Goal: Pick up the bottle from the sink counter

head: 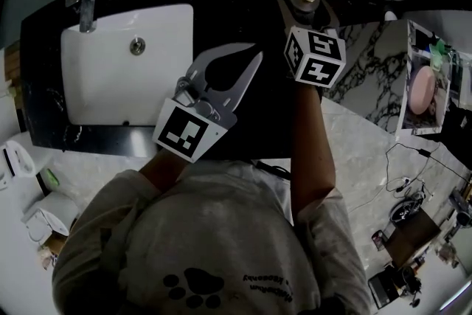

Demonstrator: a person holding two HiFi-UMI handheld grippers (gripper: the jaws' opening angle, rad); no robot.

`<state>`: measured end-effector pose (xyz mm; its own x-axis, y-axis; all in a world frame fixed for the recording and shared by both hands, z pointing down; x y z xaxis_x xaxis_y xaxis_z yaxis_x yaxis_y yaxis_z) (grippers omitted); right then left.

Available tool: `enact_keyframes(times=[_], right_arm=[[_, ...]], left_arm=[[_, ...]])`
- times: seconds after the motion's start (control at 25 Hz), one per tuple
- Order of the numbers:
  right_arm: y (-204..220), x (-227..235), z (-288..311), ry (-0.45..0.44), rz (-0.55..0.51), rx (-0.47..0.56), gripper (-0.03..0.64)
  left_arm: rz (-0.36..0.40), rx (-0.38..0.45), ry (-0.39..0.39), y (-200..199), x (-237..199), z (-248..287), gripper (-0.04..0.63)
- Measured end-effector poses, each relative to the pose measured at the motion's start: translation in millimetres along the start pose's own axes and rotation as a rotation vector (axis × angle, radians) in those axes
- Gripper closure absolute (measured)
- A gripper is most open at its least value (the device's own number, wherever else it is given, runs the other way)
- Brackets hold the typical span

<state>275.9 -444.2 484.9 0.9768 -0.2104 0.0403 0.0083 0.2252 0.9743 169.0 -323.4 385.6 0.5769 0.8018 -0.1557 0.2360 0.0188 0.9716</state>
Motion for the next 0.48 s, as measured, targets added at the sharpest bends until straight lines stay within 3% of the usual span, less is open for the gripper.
enact_keyframes(times=[0.48], right_arm=[[-15,-9,-91,0.13,0.021,0.001,0.288]], left_arm=[[0.008,0.026,0.082,-20,25,-20,0.594]])
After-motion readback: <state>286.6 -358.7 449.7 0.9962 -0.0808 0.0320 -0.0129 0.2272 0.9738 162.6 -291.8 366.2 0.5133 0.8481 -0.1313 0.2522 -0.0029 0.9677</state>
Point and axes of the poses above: the fingertips, and each gripper's own axes: z forward along the fingers, x to its right, y out of its underside, the point moved 1 cm from there along -z, backward along the fingers, and after that the axes turned 13 degrees about x, right-handed, at the moved point
